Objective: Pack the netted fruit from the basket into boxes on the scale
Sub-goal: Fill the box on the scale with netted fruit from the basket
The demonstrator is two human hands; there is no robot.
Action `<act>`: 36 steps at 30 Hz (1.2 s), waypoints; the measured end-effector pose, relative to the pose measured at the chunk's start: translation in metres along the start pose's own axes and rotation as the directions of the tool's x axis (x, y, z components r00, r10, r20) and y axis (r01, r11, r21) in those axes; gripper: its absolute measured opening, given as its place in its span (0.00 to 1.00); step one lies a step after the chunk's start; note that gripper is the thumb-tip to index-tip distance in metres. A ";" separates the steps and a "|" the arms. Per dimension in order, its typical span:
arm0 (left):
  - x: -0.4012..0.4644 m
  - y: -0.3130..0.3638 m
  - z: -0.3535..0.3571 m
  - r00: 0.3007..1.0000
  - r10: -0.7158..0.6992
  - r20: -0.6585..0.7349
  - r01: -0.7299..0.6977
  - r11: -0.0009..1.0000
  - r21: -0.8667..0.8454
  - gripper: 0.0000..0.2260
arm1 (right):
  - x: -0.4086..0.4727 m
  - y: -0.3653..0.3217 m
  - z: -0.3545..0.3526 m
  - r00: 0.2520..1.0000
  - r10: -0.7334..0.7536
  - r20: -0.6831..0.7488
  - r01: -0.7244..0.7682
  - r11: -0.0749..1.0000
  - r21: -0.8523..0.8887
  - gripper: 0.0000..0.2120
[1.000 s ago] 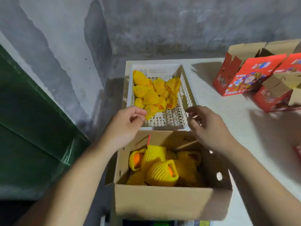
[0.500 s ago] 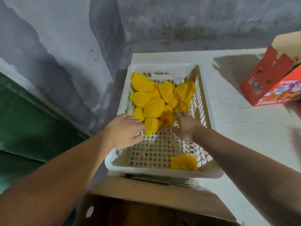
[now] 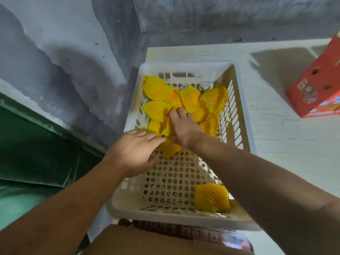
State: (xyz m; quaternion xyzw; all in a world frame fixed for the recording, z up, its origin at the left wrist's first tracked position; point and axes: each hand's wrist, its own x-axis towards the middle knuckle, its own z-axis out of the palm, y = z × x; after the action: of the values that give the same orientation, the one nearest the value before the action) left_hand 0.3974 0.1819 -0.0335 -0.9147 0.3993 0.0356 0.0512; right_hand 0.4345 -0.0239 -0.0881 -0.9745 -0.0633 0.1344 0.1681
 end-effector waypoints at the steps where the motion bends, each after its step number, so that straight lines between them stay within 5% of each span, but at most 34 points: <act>1: 0.000 0.000 0.001 1.000 -0.005 -0.014 0.004 1.000 -0.002 0.33 | -0.002 -0.001 -0.003 1.000 -0.015 -0.006 0.015 0.999 0.030 0.40; 3: -0.003 -0.001 0.002 0.999 -0.031 -0.042 0.029 0.998 -0.047 0.42 | -0.011 -0.004 -0.010 1.000 -0.012 -0.016 0.015 0.971 0.240 0.35; 5: -0.005 0.000 0.000 0.995 -0.064 -0.073 0.056 0.993 -0.108 0.51 | -0.024 -0.008 -0.018 0.997 0.013 0.075 -0.056 0.793 0.607 0.30; 7: -0.005 0.001 -0.001 0.994 -0.079 -0.077 0.069 0.990 -0.122 0.55 | -0.040 -0.014 -0.021 0.969 -0.014 0.248 -0.192 0.588 0.786 0.28; 11: -0.004 0.002 -0.001 0.994 -0.046 -0.096 0.029 0.985 -0.171 0.40 | -0.064 -0.012 -0.019 0.918 -0.078 0.389 -0.306 0.484 0.820 0.31; 14: -0.004 0.004 -0.001 0.990 -0.066 -0.123 0.044 0.983 -0.177 0.29 | -0.068 0.010 -0.020 0.901 -0.031 0.433 -0.254 0.772 0.583 0.36; 16: -0.002 0.004 0.000 0.994 -0.070 -0.087 0.057 0.989 -0.136 0.28 | -0.075 0.021 -0.016 0.845 0.076 0.529 -0.186 0.970 0.157 0.34; 19: 0.000 0.002 0.001 0.994 -0.086 -0.071 0.074 0.986 -0.150 0.28 | -0.089 0.018 0.006 0.637 0.256 0.728 0.062 0.924 -0.378 0.26; 23: -0.001 0.002 0.001 0.996 -0.071 -0.054 0.063 0.989 -0.132 0.32 | -0.095 0.005 0.026 0.525 0.301 0.796 0.204 0.864 -0.461 0.41; 30: -0.001 0.001 0.000 0.998 -0.065 -0.024 0.062 0.993 -0.103 0.36 | -0.108 0.014 0.013 0.606 0.231 0.762 0.084 0.933 -0.350 0.36; 33: 0.000 0.001 0.002 0.997 -0.060 -0.042 0.057 0.996 -0.076 0.38 | -0.116 0.029 -0.008 0.672 0.136 0.728 -0.174 0.984 -0.023 0.32; 36: -0.001 -0.003 0.006 0.995 -0.077 -0.062 0.069 0.988 -0.135 0.41 | -0.133 0.035 -0.034 0.828 0.088 0.554 -0.309 0.896 0.319 0.30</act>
State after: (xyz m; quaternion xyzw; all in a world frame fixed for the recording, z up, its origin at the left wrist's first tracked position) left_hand 0.3987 0.1850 -0.0393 -0.9307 0.3638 0.0297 -0.0218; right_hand 0.3200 -0.0893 -0.0370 -0.8468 0.0254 0.4227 0.3221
